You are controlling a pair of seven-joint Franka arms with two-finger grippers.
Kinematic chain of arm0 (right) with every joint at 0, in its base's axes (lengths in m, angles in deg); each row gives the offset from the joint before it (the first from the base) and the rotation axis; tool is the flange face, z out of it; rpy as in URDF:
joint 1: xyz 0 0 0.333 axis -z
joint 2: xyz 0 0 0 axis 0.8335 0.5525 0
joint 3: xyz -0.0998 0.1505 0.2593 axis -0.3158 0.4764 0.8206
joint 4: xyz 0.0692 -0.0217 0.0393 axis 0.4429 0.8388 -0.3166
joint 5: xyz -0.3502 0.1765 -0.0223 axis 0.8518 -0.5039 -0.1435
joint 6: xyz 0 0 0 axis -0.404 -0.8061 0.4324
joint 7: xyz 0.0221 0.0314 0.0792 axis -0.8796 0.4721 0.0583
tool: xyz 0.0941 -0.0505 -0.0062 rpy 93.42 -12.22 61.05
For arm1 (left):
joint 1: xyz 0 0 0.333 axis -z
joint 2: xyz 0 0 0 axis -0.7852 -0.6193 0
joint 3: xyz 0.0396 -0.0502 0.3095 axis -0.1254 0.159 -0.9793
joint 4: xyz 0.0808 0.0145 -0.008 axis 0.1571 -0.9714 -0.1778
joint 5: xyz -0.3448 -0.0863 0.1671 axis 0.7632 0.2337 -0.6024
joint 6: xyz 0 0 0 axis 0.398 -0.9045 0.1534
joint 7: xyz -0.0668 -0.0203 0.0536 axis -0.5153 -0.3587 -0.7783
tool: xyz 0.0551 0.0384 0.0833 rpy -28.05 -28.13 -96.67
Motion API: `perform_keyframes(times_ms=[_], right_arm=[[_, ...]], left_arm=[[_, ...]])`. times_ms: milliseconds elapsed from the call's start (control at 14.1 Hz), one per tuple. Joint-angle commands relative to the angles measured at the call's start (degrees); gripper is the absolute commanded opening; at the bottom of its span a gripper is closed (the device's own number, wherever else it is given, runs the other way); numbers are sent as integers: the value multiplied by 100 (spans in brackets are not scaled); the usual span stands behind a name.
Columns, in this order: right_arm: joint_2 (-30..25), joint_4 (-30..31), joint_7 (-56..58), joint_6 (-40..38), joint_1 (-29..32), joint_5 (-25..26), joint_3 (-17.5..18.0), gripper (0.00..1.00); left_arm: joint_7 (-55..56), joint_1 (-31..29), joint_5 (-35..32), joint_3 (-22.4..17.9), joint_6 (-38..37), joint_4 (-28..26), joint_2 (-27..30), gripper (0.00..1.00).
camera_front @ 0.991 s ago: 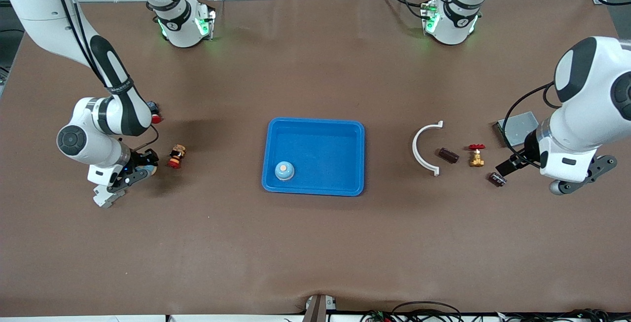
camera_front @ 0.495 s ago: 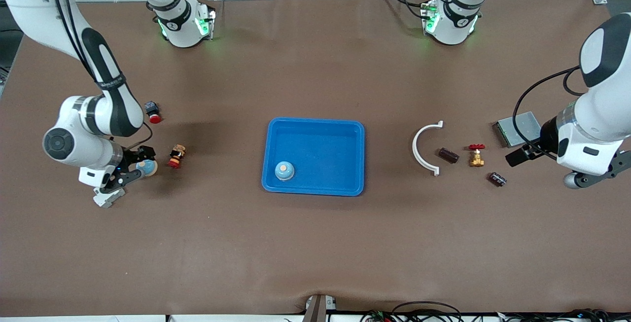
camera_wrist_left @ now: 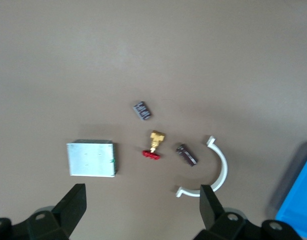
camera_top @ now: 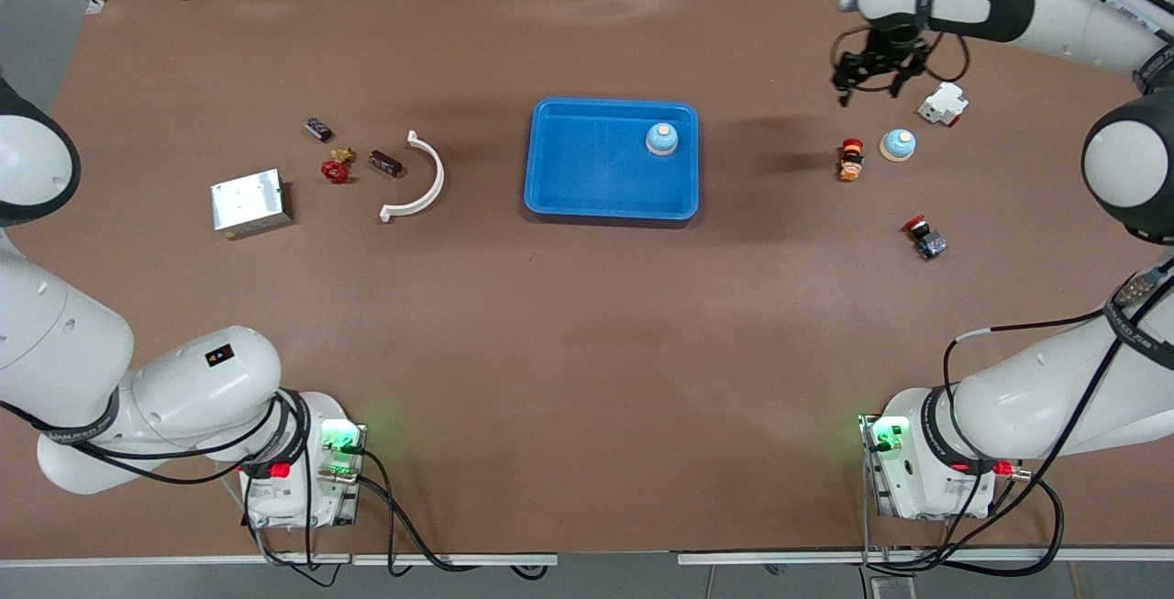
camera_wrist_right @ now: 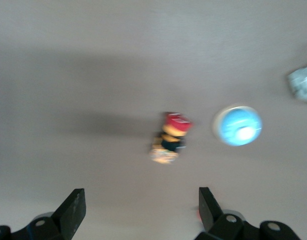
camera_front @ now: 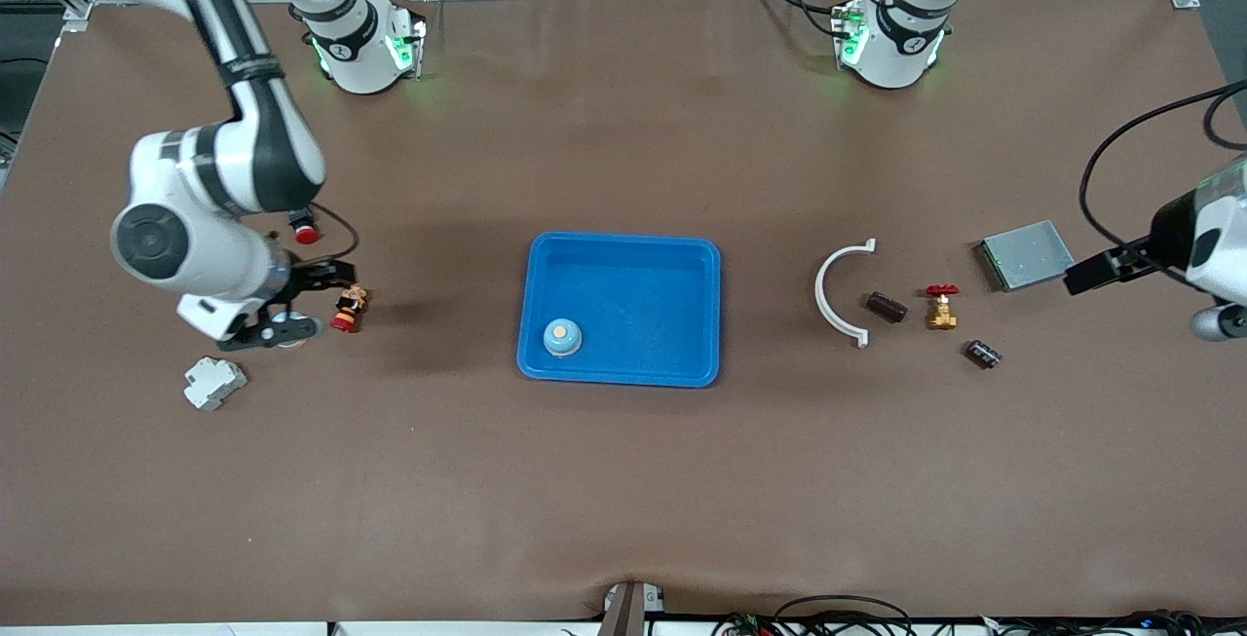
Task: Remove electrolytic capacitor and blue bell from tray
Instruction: 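Release the bell beside the red buttons with the right gripper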
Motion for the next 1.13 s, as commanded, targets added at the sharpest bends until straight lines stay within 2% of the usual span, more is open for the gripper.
perform_keyframes(times_ms=[0,142,212,495,708,920,1061], right_arm=[[-2,-123,-1304,58,-556,-364,-59,100],[60,-413,-2307,145,-1031,-391,-59,100],[165,-554,-2720,250,-1251,-391,-68,100],[893,-1028,-3751,1181,-1840,-383,-68,100],[1570,-1634,-4218,1464,-2166,-286,-86,100],[1984,-2040,-4298,1534,-2211,-286,-95,100],[2195,-2128,-4298,1849,-2220,-286,-86,100]], left_arm=[[-434,-154,186,24,-154,-44,339,100],[-662,-198,405,-20,-154,-52,436,100],[-829,-155,510,-168,-154,-52,540,100],[-1199,967,1380,-1844,-188,-175,927,100],[-1402,1479,1399,-2348,-198,-421,1217,100],[-1498,2040,1399,-2786,-189,-755,1560,100],[-1657,2646,1399,-3366,-180,-904,1710,100]])
